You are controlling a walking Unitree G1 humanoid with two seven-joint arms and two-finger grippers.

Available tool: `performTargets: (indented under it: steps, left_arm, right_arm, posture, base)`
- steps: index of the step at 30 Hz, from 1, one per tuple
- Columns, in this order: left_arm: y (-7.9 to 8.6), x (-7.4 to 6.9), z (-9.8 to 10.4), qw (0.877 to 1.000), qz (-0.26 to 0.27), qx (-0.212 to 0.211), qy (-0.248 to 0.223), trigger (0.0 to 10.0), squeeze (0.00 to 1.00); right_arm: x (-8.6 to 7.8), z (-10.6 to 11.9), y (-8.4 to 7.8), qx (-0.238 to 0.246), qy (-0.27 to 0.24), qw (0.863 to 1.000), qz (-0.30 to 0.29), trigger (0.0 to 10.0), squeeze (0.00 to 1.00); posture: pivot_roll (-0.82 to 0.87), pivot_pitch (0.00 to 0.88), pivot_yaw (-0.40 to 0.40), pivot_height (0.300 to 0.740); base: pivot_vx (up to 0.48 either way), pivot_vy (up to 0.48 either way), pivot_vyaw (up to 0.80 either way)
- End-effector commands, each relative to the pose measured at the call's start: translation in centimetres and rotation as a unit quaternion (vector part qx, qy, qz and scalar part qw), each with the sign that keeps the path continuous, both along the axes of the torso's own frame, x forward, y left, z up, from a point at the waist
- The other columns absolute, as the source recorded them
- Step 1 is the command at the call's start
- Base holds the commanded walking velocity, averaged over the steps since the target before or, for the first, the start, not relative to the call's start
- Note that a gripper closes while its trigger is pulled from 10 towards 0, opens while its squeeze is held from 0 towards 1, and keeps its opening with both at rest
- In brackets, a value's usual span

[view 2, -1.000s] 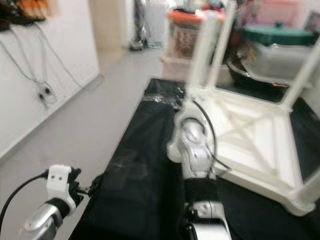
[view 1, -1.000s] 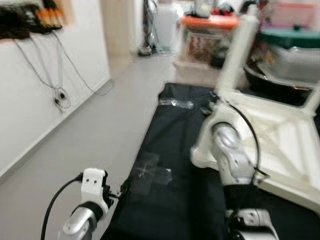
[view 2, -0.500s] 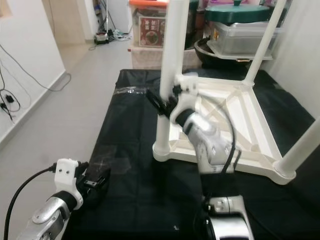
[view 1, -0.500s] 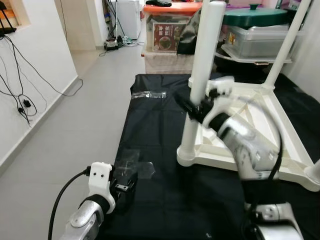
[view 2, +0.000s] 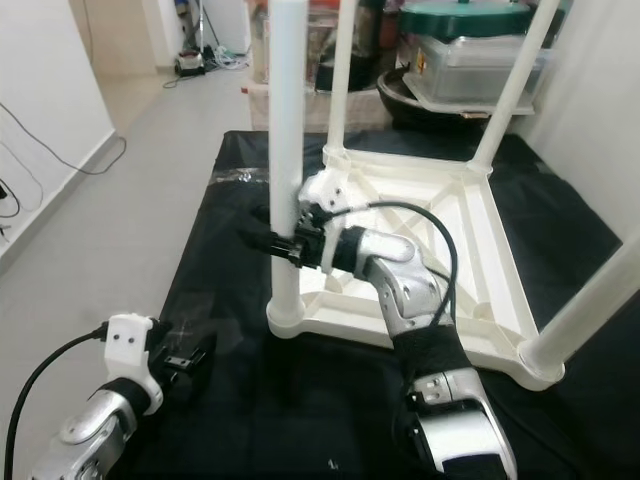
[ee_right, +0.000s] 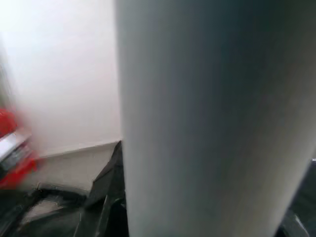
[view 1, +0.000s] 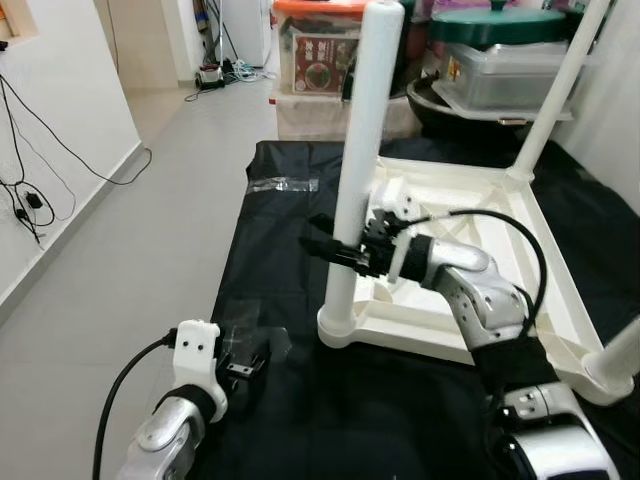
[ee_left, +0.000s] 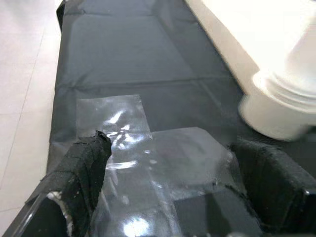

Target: Building children table

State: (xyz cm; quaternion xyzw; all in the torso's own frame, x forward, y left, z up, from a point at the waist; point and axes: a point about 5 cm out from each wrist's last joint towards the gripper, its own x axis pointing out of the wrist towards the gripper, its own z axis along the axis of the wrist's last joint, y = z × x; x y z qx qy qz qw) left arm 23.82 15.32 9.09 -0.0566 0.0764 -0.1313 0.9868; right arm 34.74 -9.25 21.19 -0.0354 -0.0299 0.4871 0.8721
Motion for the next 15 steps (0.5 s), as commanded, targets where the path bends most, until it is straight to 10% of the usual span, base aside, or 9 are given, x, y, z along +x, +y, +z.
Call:
performTargets:
  steps: [1,2,5,8,9,12,13,14,15]
  left_arm:
    - [0.1,-0.3,-0.4,1.0,-0.003,0.004,0.01,10.0,0.0]
    - [0.1,-0.3,-0.4,1.0,-0.003,0.004,0.01,10.0,0.0]
    - [-0.2,-0.2,-0.3,1.0,-0.006,0.002,0.012,10.0,0.0]
    - [-0.3,-0.2,-0.3,1.0,-0.007,0.001,0.013,10.0,0.0]
    - [-0.3,-0.3,-0.4,1.0,-0.008,0.0,0.015,10.0,0.0]
    - [-0.3,-0.4,-0.5,1.0,-0.009,0.0,0.017,10.0,0.0]
    - [-0.4,-0.4,-0.7,1.0,-0.01,0.0,0.019,10.0,0.0]
    - [-0.5,-0.3,-0.7,1.0,-0.012,-0.001,0.019,10.0,0.0]
    - [-0.7,-0.2,-0.6,1.0,-0.014,-0.003,0.017,10.0,0.0]
  right_arm:
    - [2.3,-3.7,-3.5,-0.022,0.083,0.949,-0.305,0.0,0.0]
    - [2.3,-3.7,-3.5,-0.022,0.083,0.949,-0.305,0.0,0.0]
    - [-0.6,-7.3,-9.4,-0.012,0.148,0.787,-0.599,0.0,0.0]
    - [-2.5,-7.9,-10.4,-0.018,0.157,0.755,-0.637,0.0,0.0]
    - [-3.6,-7.5,-9.9,-0.014,0.155,0.771,-0.617,9.0,0.0]
    - [-4.0,-7.1,-9.2,-0.009,0.154,0.787,-0.598,9.0,0.0]
    - [-3.7,-5.8,-7.6,0.013,0.131,0.838,-0.53,10.0,0.0]
    - [-3.3,-4.2,-5.7,0.066,0.118,0.892,-0.431,10.0,1.0]
    - [-2.7,-2.2,-4.0,0.099,0.09,0.938,-0.321,10.0,1.0]
  posture:
    - [0.01,0.0,-0.027,0.74]
    - [0.01,0.0,-0.027,0.74]
    - [0.0,0.0,-0.012,0.74]
    - [-0.01,0.0,-0.007,0.74]
    - [-0.02,0.0,-0.003,0.74]
    - [-0.02,0.0,-0.003,0.74]
    - [-0.02,0.0,0.0,0.74]
    - [-0.02,0.0,-0.002,0.74]
    - [-0.01,0.0,-0.006,0.74]
  base:
    - [0.0,0.0,0.0]
    - [0.0,0.0,0.0]
    - [0.0,0.0,0.0]
    - [0.0,0.0,0.0]
    - [0.0,0.0,0.0]
    - [0.0,0.0,0.0]
    - [0.0,0.0,0.0]
    - [0.0,0.0,0.0]
    - [0.0,0.0,0.0]
